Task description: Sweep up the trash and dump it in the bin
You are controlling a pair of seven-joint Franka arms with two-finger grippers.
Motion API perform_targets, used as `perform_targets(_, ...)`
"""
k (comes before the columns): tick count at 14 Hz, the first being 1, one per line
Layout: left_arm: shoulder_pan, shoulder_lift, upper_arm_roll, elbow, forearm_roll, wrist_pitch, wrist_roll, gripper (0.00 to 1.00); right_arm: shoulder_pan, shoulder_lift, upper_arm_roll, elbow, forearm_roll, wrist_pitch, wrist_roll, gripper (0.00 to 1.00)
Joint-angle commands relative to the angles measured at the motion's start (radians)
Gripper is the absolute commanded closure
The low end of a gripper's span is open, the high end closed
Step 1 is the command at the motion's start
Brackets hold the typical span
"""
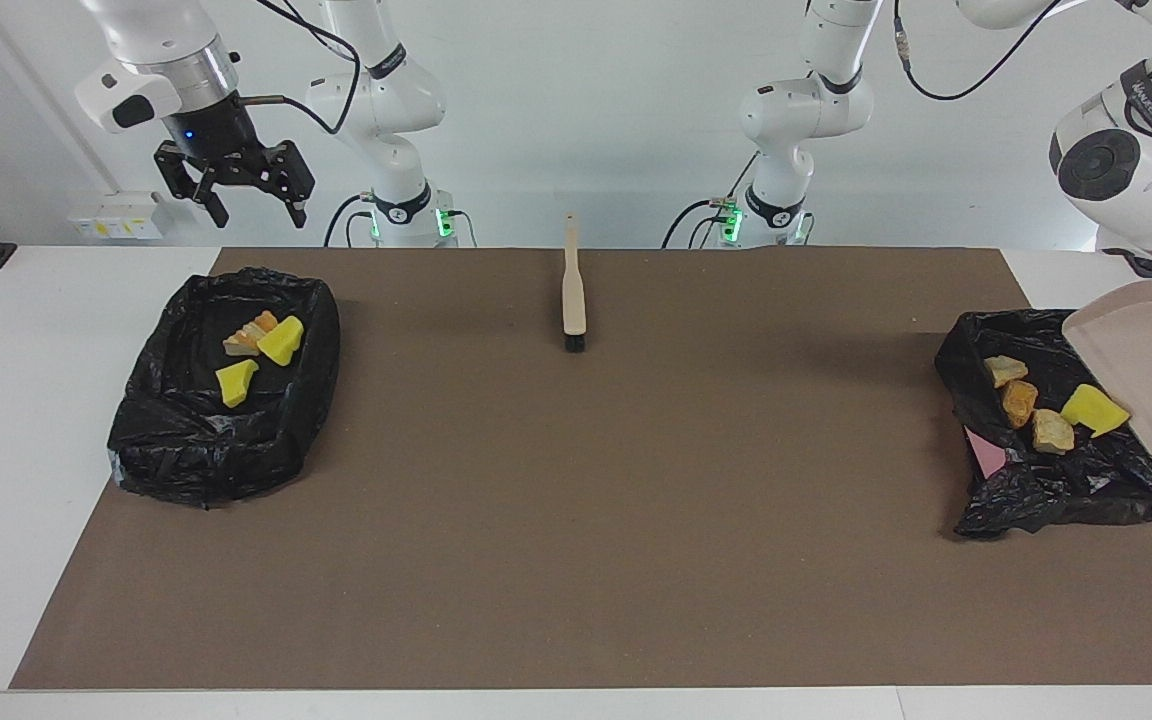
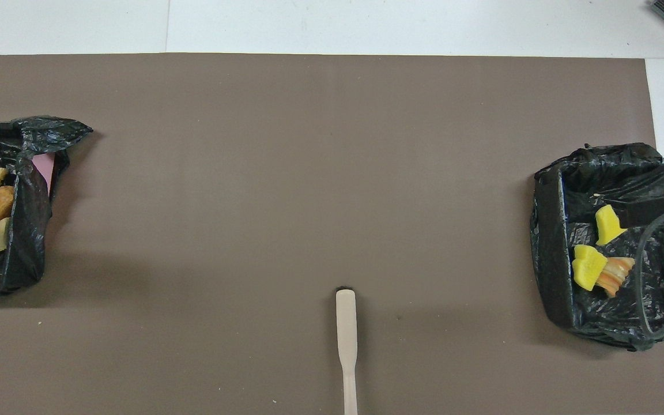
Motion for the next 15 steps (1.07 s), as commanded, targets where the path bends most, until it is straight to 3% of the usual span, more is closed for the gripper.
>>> perform_targets(1,0.001,-0.03,0.002,-0.017,0.026,0.005,-0.006,1.0,-0.005,-0.029,0.002,-0.032,-0.017,0.001,-0.015,0.0)
perform_targets(5,0.008,-0.017,0.001,0.067,0.0,0.017,0.118,1.0,-0.005,-0.028,0.002,-0.031,-0.017,0.007,-0.015,0.0)
perform_targets(8,0.01,-0.014,0.007,0.117,-0.142,0.002,0.163,1.0,-0.006,-0.026,0.002,-0.032,-0.017,0.007,-0.015,0.0)
perform_targets(12,-0.002,-0.022,0.007,0.124,-0.306,-0.081,0.108,1.0,-0.008,-0.025,0.002,-0.031,-0.017,0.007,-0.012,0.0)
perform_targets(15,-0.011,-0.031,-0.01,0.123,-0.377,-0.196,-0.072,1.0,-0.012,-0.025,0.002,-0.032,-0.017,0.012,-0.007,0.0)
